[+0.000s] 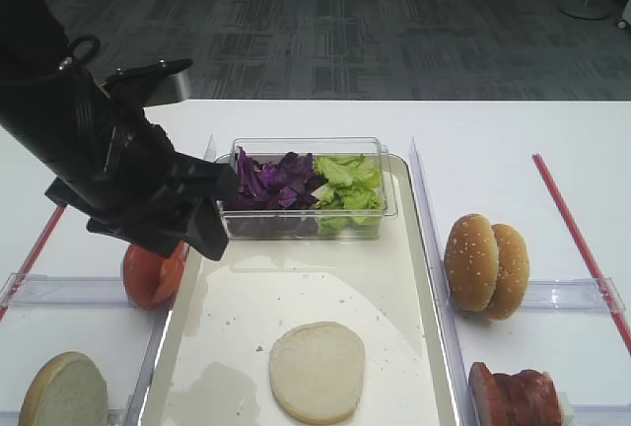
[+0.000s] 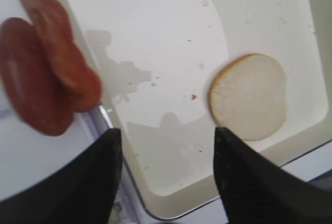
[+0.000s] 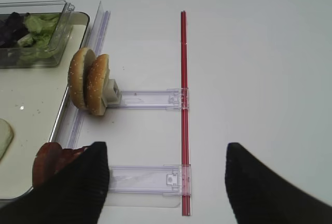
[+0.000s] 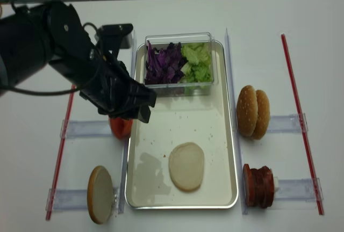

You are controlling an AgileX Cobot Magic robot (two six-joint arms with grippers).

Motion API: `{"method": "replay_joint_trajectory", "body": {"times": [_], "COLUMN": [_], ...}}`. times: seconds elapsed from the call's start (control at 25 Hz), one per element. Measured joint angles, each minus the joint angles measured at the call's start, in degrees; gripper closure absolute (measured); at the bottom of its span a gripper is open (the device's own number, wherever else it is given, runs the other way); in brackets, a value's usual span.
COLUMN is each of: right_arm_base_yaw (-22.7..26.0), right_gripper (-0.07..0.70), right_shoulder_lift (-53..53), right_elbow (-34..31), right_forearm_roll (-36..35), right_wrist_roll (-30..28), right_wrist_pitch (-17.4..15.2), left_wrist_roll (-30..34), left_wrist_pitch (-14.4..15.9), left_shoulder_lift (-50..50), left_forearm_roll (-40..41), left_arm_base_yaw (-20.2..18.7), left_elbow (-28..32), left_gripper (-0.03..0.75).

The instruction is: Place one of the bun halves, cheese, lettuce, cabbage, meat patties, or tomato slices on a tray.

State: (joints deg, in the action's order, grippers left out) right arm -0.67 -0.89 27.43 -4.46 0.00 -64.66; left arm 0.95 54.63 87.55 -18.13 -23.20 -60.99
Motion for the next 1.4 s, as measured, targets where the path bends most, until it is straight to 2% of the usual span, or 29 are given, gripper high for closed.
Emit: {"method": "replay_joint_trajectory", "body": {"times": [0.28, 0.64, 1.08, 1.4], "right_arm_base_yaw": [0.00, 0.00, 0.00, 0.00], "right_gripper": [0.126, 0.126, 0.126, 0.126], "right_shoulder_lift": [0.00, 0.00, 0.00, 0.00], "right_elbow": [0.00, 0.00, 0.00, 0.00], "right_forearm_roll": [0.00, 0.00, 0.00, 0.00], "right_wrist_roll": [0.00, 0.00, 0.00, 0.00], "right_wrist_pitch": [0.00, 0.00, 0.00, 0.00], "left_wrist_roll": [-3.40, -3.53, -3.53, -3.53], "left_wrist_pitch": [5.17, 9.78, 12.12, 12.47], "left_shoulder_lift": [-0.90, -3.92, -4.79, -4.79], "left_forearm_roll": [8.50, 14.81, 16.47, 16.56], "left_arm_base_yaw": [3.97, 15.02, 23.92, 26.00], "left_elbow": [-1.99, -1.99, -1.99, -1.99], "left_gripper": [0.348, 0.347, 0.347, 0.347]}}
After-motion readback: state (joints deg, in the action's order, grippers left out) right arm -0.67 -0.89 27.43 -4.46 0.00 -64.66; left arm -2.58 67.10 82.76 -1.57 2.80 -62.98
